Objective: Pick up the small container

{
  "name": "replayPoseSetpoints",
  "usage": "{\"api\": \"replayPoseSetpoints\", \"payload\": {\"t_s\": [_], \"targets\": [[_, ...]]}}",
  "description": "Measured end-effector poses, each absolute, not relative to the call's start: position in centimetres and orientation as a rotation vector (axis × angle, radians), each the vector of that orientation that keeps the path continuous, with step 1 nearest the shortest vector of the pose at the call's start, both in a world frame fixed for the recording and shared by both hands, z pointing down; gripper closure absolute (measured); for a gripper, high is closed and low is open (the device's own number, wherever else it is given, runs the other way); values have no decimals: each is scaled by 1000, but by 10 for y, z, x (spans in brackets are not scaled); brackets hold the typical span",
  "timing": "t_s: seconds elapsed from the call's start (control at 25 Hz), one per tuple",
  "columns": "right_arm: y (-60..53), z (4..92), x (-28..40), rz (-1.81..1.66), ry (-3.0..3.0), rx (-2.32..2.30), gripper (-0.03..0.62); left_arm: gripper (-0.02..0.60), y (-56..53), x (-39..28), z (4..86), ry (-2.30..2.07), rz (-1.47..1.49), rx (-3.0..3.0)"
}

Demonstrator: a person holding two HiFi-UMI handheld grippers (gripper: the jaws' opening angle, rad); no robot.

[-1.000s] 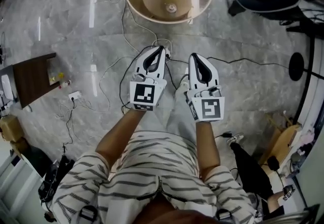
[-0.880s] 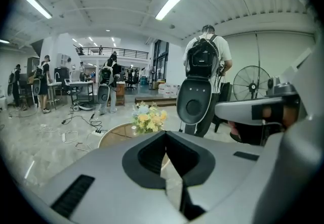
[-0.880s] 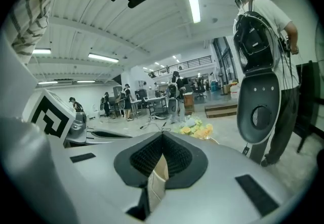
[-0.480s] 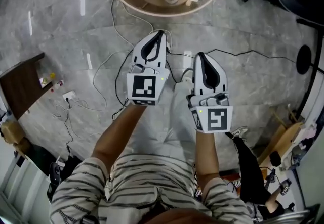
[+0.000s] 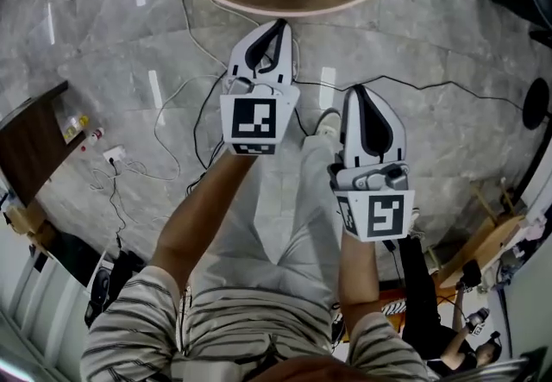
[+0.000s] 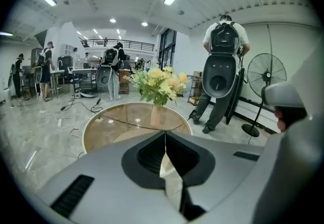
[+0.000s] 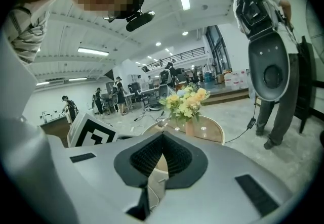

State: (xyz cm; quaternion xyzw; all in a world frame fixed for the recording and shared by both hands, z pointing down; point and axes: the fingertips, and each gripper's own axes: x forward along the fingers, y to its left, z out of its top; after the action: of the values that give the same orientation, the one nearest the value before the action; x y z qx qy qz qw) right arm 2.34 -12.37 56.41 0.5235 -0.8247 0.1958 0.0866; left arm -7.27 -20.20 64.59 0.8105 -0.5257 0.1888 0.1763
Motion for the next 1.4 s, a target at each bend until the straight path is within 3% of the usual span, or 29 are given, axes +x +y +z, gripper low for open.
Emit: {"api": "replayPoseSetpoints", "payload": {"t_s": [0.24, 0.92, 1.4], "targets": [[-122, 594, 34, 606, -2424, 1569, 585, 555, -221, -69, 679, -1488, 531, 2301], [-117, 643, 28, 683, -2391, 1556, 585, 216, -281, -56, 767, -1518, 624, 2292], [-112, 662, 44, 718, -2341, 1570, 585, 187, -315, -46, 812, -1530, 741, 2257]]}}
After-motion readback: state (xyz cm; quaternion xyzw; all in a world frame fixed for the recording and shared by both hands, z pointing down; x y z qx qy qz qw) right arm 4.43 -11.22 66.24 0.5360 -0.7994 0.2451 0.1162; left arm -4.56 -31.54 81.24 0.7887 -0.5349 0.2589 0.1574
